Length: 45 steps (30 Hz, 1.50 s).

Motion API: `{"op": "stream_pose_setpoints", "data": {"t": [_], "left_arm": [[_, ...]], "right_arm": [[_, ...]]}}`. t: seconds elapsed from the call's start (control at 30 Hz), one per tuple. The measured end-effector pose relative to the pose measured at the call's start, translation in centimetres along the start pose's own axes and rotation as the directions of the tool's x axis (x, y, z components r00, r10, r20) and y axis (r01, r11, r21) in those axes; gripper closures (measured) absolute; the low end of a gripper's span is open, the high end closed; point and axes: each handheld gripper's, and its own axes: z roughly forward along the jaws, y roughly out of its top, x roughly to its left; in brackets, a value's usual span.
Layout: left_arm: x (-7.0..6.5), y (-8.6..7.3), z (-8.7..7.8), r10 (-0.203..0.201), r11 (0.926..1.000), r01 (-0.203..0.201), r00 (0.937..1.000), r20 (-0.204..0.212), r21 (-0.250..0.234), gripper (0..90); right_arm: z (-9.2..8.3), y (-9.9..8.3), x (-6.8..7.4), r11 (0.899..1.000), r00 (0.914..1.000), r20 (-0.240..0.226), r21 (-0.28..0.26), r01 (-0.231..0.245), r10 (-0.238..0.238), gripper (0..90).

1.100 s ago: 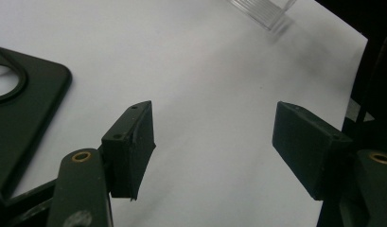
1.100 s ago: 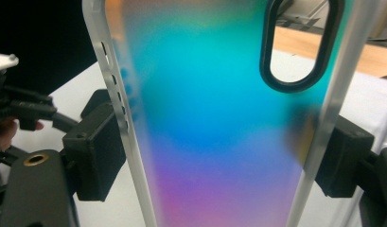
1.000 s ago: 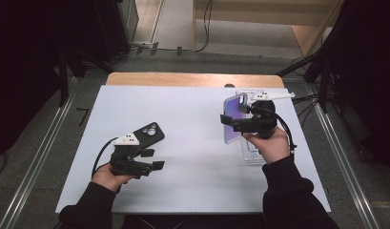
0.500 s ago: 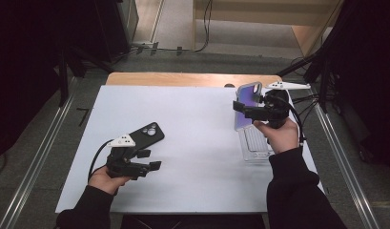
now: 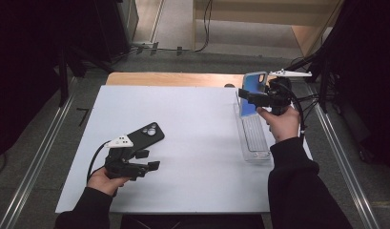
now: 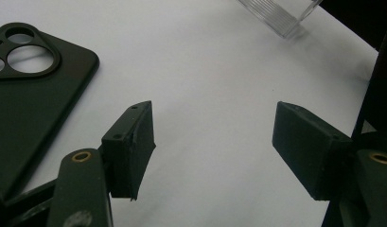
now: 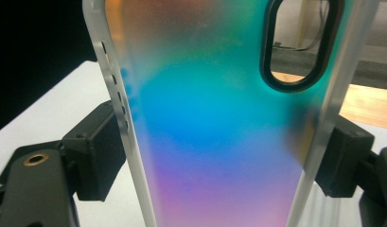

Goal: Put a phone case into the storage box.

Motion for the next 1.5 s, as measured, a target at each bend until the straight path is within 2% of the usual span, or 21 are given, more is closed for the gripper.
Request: {"op": "stream_pose_setpoints", "data": {"t": [0.43, 0.57, 0.67, 0.77, 0.9, 0.97, 1.1, 1.23, 1.33, 1.5], "left_arm": [[0.0, 0.0, 0.1, -0.003, 1.0, 0.003, 1.0, -0.002, -0.001, 30.2], [0.1, 0.0, 0.1, 0.0, 1.0, 0.0, 1.0, -0.001, 0.003, 30.3], [0.0, 0.0, 0.1, 0.003, 1.0, -0.003, 1.0, -0.001, 0.005, 30.3], [0.0, 0.0, 0.1, 0.004, 1.0, -0.004, 1.0, -0.002, 0.006, 30.2], [0.0, 0.0, 0.1, 0.005, 1.0, -0.005, 1.0, -0.001, 0.005, 30.2], [0.0, 0.0, 0.1, 0.005, 1.0, -0.005, 1.0, 0.002, 0.004, 30.3], [0.0, 0.0, 0.1, 0.006, 1.0, -0.006, 1.0, 0.001, 0.006, 30.2], [0.0, 0.0, 0.1, 0.008, 0.9999, -0.008, 1.0, 0.002, 0.007, 30.2], [-0.1, 0.0, 0.2, 0.007, 1.0, -0.007, 1.0, 0.004, 0.004, 30.2], [-0.1, 0.0, 0.2, 0.006, 1.0, -0.006, 1.0, 0.007, 0.004, 30.3]], "right_arm": [[2.6, 1.3, -2.7, 0.999, 0.9942, 0.094, -0.002, -0.053, 0.053, 15.9], [3.4, 1.7, -3.5, 0.998, 0.9922, 0.104, 0.006, -0.07, 0.069, 15.9], [4.2, 1.9, -3.8, 0.998, 0.99, 0.127, 0.016, -0.064, 0.061, 15.9], [4.9, 1.8, -4.2, 0.998, 0.9876, 0.148, 0.01, -0.055, 0.053, 15.9], [6.0, 1.6, -5.1, 0.996, 0.9842, 0.153, 0.01, -0.091, 0.088, 15.9], [6.6, 1.5, -5.4, 0.997, 0.9816, 0.175, 0.01, -0.08, 0.077, 15.9], [7.7, 1.2, -6.3, 0.995, 0.9772, 0.19, 0.024, -0.101, 0.095, 15.9], [8.9, 0.7, -6.9, 0.995, 0.9729, 0.217, 0.042, -0.09, 0.079, 15.8], [9.6, 0.4, -7.3, 0.99, 0.9684, 0.219, 0.045, -0.132, 0.119, 15.8], [10.8, -0.1, -7.5, 0.99, 0.9634, 0.25, 0.072, -0.119, 0.097, 15.7]]}}
